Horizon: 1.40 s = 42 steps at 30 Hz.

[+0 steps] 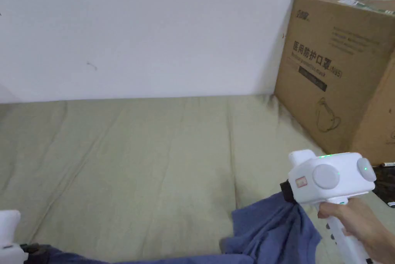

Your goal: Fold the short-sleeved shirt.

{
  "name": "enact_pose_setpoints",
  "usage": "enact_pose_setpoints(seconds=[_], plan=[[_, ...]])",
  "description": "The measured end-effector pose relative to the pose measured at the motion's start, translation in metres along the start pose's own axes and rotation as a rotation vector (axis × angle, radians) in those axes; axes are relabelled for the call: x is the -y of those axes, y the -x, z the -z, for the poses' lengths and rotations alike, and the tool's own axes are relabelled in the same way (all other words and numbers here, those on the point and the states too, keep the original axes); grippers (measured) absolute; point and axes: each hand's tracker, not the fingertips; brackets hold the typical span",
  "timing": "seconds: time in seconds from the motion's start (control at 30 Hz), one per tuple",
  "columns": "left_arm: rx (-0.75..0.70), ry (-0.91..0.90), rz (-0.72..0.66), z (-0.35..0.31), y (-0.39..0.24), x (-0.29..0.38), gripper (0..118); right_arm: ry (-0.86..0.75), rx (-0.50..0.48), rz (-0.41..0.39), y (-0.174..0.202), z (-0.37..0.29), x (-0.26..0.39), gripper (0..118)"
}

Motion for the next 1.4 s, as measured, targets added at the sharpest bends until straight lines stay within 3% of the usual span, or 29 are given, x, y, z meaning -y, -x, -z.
enact_pose_setpoints(seconds=[0.17, 0.4, 0.7, 0.93, 1.2, 1.4], plan=[[-0.044, -0.118, -0.047, -0.039, 0.027, -0.037, 4, -0.131, 0.035, 0.119, -0.021, -0.102, -0.029, 2], [-0.078, -0.242, -0.008, -0.066, 0.04, -0.124, 4, -0.264, 0.076, 0.165, -0.035, -0.19, -0.09, 2], [-0.191, -0.356, 0.018, -0.062, 0.043, -0.246, 4, -0.448, 0.077, 0.225, -0.014, -0.217, -0.19, 2], [-0.216, -0.466, -0.076, -0.059, 0.068, -0.335, 4, -0.566, 0.016, 0.366, -0.015, -0.231, -0.27, 2], [-0.324, -0.538, 0.005, -0.044, 0.066, -0.379, 4, -0.662, 0.063, 0.247, 0.015, -0.251, -0.317, 2], [-0.366, -0.421, 0.021, 0.035, 0.071, -0.345, 4, -0.551, 0.086, 0.177, 0.03, -0.18, -0.304, 2]])
